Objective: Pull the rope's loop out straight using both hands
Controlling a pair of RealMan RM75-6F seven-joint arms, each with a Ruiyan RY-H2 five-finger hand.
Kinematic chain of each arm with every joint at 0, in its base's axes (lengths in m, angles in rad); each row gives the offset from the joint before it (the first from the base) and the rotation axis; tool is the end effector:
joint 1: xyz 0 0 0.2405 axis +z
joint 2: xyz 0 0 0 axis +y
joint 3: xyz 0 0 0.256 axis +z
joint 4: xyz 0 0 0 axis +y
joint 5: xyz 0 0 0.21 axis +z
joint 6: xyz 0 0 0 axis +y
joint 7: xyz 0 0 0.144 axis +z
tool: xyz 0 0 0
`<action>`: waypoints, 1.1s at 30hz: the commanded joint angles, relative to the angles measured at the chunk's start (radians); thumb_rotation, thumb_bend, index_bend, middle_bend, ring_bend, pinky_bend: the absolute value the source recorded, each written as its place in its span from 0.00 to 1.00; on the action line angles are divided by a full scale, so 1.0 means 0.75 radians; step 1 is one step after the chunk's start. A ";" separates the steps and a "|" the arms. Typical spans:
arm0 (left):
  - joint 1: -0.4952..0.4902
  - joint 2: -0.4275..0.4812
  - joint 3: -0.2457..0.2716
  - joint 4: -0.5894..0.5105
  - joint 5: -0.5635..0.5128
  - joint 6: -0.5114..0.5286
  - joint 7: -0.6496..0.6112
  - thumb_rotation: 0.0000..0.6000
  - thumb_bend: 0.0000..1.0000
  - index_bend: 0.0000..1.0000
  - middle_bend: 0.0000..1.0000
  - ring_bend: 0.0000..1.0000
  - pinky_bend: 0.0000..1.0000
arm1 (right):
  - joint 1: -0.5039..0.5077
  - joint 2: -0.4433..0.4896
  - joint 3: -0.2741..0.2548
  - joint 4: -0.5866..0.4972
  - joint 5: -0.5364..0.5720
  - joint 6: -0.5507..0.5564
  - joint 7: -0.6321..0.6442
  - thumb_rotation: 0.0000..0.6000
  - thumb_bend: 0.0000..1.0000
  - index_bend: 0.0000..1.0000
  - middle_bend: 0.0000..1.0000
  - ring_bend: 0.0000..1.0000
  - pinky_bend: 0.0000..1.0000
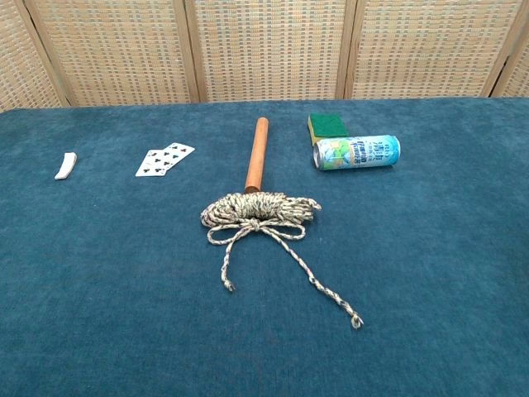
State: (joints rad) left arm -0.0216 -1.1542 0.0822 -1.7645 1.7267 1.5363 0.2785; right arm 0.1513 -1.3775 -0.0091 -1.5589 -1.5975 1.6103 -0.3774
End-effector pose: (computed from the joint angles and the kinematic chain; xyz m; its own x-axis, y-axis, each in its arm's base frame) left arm -0.2615 0.1304 0.1195 0.4827 0.0615 0.8736 0.8658 -0.1840 -0.4654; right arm -0.2646 -0.1840 0.0876 0.5370 0.1204 0.8349 -0.8236 -0.1394 0.5498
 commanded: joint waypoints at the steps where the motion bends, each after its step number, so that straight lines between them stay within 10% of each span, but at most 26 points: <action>1: 0.001 0.000 0.001 0.003 0.001 -0.001 0.000 1.00 0.00 0.00 0.00 0.00 0.00 | -0.001 0.002 0.002 -0.002 -0.006 -0.013 0.002 1.00 0.00 0.00 0.00 0.00 0.00; 11: 0.001 -0.006 0.003 0.005 0.011 -0.003 0.011 1.00 0.00 0.00 0.00 0.00 0.00 | 0.095 0.040 0.027 -0.081 -0.053 -0.178 -0.074 1.00 0.01 0.03 0.00 0.00 0.00; 22: -0.016 -0.019 -0.015 -0.007 -0.040 -0.053 0.049 1.00 0.00 0.00 0.00 0.00 0.00 | 0.415 0.096 0.045 -0.296 -0.139 -0.661 -0.004 1.00 0.89 0.38 0.00 0.00 0.00; 33: -0.027 -0.027 -0.021 -0.006 -0.062 -0.078 0.065 1.00 0.00 0.00 0.00 0.00 0.00 | 0.520 -0.099 0.049 -0.260 -0.014 -0.882 -0.270 1.00 1.00 0.41 0.00 0.00 0.00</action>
State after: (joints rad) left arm -0.0413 -1.1748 0.0669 -1.7687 1.6806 1.4782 0.3271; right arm 0.5277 -1.4186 0.0311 -1.7676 -1.6337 0.9744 -0.5422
